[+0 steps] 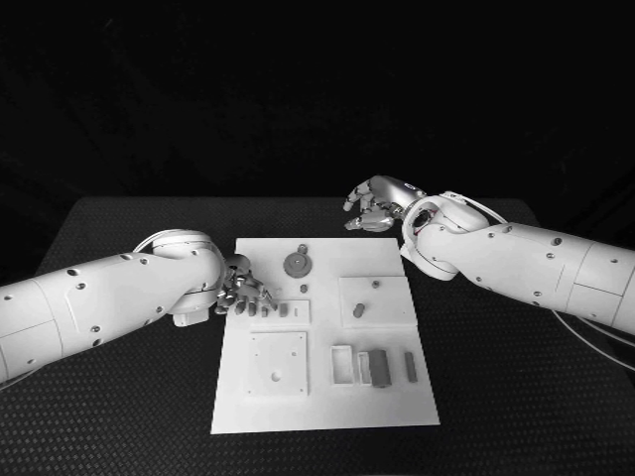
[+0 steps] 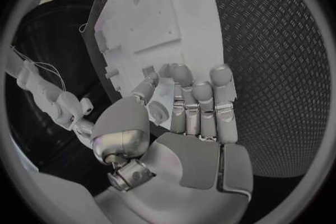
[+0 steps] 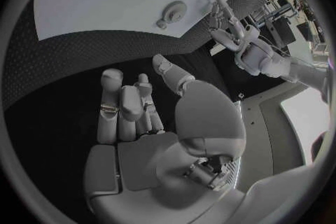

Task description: Assemble the parts on the task board

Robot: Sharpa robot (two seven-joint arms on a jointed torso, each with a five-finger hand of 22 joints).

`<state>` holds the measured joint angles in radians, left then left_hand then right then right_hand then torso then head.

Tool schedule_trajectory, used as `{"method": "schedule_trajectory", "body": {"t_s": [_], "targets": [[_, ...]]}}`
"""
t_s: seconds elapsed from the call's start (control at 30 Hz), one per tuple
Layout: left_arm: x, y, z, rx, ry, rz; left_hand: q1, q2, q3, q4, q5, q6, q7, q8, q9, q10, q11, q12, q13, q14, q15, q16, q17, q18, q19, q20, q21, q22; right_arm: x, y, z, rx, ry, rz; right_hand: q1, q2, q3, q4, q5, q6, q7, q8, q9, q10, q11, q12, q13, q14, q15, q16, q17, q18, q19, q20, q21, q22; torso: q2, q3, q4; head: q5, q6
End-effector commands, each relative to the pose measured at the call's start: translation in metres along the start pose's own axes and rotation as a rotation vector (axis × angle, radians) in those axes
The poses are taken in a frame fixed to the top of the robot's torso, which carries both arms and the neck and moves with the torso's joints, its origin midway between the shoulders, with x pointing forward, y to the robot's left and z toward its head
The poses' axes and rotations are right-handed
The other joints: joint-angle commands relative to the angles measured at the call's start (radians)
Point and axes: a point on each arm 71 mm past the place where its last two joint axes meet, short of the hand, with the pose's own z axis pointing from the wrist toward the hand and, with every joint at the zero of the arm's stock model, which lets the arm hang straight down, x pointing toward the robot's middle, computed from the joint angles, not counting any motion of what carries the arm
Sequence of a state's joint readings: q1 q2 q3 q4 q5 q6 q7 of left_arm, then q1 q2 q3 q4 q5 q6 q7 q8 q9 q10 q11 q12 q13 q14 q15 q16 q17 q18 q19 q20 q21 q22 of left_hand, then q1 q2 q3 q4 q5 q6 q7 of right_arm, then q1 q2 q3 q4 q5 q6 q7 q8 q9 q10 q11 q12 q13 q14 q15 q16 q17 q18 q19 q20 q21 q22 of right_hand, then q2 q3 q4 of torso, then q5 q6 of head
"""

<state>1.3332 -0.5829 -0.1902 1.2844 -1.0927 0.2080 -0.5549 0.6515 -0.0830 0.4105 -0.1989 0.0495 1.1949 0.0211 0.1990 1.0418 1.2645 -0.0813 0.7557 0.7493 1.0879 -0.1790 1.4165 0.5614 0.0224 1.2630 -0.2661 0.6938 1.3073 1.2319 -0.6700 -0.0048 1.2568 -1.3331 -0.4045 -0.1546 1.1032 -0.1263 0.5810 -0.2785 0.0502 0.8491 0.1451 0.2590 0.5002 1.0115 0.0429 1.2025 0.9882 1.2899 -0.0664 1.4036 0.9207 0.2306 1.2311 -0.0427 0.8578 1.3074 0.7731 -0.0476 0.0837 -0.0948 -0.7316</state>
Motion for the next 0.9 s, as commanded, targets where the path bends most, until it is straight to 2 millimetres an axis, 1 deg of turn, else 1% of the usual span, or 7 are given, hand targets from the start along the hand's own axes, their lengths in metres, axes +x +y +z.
{"method": "schedule_trajectory", "body": {"t_s": [0.03,0.2,0.33,0.43,0.6,0.73,0.9], "targets": [[-0.006,0.003,-0.002,0.001,-0.038,-0.109,-0.036,0.006,-0.041,-0.016,0.000,-0.011,0.002,0.000,0.002,-0.007,-0.001,0.001,-0.001,-0.007,-0.004,-0.002,-0.002,0.049,-0.010,-0.009,-0.007,0.016,0.001,0.000,0.000,-0.005,0.009,-0.001,-0.011,-0.003,-0.002,0.002,0.003,-0.008,0.013,-0.004,-0.001,-0.005,0.001,0.004,-0.001,-0.005,0.001,-0.007,0.000,0.031,-0.001,-0.005,-0.004,0.018,-0.001,0.0003,0.0005,-0.003,0.001],[-0.022,0.005,-0.009,0.046,-0.099,-0.246,-0.063,-0.003,-0.062,-0.023,-0.001,-0.021,0.004,-0.008,0.000,-0.017,0.001,-0.006,-0.005,-0.015,-0.004,-0.010,-0.006,0.051,-0.018,-0.008,-0.017,0.012,0.001,-0.001,0.000,-0.003,0.009,-0.001,-0.011,-0.003,-0.002,0.002,0.003,-0.009,0.013,-0.005,-0.001,-0.005,0.001,0.004,-0.001,-0.005,0.001,-0.007,0.000,0.031,-0.001,-0.005,-0.004,0.018,0.000,0.0007,0.0001,-0.003,0.003],[-0.034,0.002,-0.015,0.155,-0.228,-0.355,-0.027,0.020,-0.050,-0.083,0.002,-0.127,0.055,-0.073,-0.031,-0.116,0.051,-0.070,-0.037,-0.099,0.044,-0.076,-0.039,0.036,-0.105,0.030,-0.087,-0.015,0.001,-0.002,-0.001,0.000,0.009,-0.002,-0.011,-0.003,-0.002,0.003,0.003,-0.009,0.013,-0.005,-0.001,-0.005,0.001,0.004,-0.001,-0.005,0.001,-0.007,0.000,0.031,-0.001,-0.005,-0.004,0.018,0.000,0.0005,-0.0001,-0.007,0.008],[-0.038,-0.005,-0.019,0.262,-0.284,-0.397,0.141,0.039,0.007,-0.087,0.009,-0.217,0.114,-0.128,-0.077,-0.223,0.114,-0.145,-0.084,-0.203,0.113,-0.156,-0.078,0.021,-0.210,0.097,-0.172,-0.052,0.000,-0.004,-0.001,0.004,0.008,-0.003,-0.012,-0.003,-0.002,0.003,0.003,-0.009,0.013,-0.005,-0.002,-0.005,0.001,0.004,-0.001,-0.005,0.001,-0.007,0.000,0.031,-0.001,-0.005,-0.004,0.018,0.000,0.0003,0.0003,-0.009,0.009],[-0.043,-0.018,-0.023,0.411,-0.414,-0.279,0.358,0.010,0.135,-0.085,0.002,-0.267,0.143,-0.134,-0.133,-0.320,0.176,-0.258,-0.175,-0.264,0.176,-0.229,-0.117,0.029,-0.269,0.159,-0.250,-0.100,0.001,-0.006,-0.001,0.007,0.008,-0.003,-0.013,-0.003,-0.002,0.003,0.003,-0.010,0.013,-0.005,-0.002,-0.005,0.002,0.004,-0.001,-0.005,0.001,-0.007,0.000,0.031,-0.001,-0.005,-0.004,0.018,-0.001,0.0008,0.0028,-0.007,0.011],[-0.034,-0.027,-0.025,0.530,-0.507,-0.110,0.451,-0.017,0.167,-0.083,0.004,-0.276,0.104,-0.131,-0.202,-0.292,0.189,-0.393,-0.297,-0.257,0.198,-0.249,-0.129,0.046,-0.260,0.187,-0.271,-0.114,0.003,-0.006,-0.001,0.007,0.011,-0.002,-0.013,-0.003,-0.002,0.004,0.003,-0.010,0.013,-0.005,-0.002,-0.005,0.002,0.004,-0.001,-0.005,0.001,-0.007,0.000,0.031,0.000,-0.005,-0.004,0.018,0.000,-0.0004,0.0031,-0.005,0.014],[-0.017,-0.038,-0.024,0.618,-0.564,0.059,0.501,-0.029,0.155,-0.088,0.002,-0.268,0.102,-0.127,-0.258,-0.255,0.192,-0.490,-0.372,-0.220,0.188,-0.229,-0.120,0.057,-0.219,0.177,-0.257,-0.103,0.003,-0.007,-0.001,0.008,0.010,-0.002,-0.012,-0.003,-0.002,0.003,0.003,-0.010,0.013,-0.006,-0.002,-0.005,0.002,0.004,-0.001,-0.005,0.001,-0.007,0.000,0.031,0.000,-0.005,-0.004,0.018,0.000,-0.0012,0.0007,-0.007,0.017]]}}
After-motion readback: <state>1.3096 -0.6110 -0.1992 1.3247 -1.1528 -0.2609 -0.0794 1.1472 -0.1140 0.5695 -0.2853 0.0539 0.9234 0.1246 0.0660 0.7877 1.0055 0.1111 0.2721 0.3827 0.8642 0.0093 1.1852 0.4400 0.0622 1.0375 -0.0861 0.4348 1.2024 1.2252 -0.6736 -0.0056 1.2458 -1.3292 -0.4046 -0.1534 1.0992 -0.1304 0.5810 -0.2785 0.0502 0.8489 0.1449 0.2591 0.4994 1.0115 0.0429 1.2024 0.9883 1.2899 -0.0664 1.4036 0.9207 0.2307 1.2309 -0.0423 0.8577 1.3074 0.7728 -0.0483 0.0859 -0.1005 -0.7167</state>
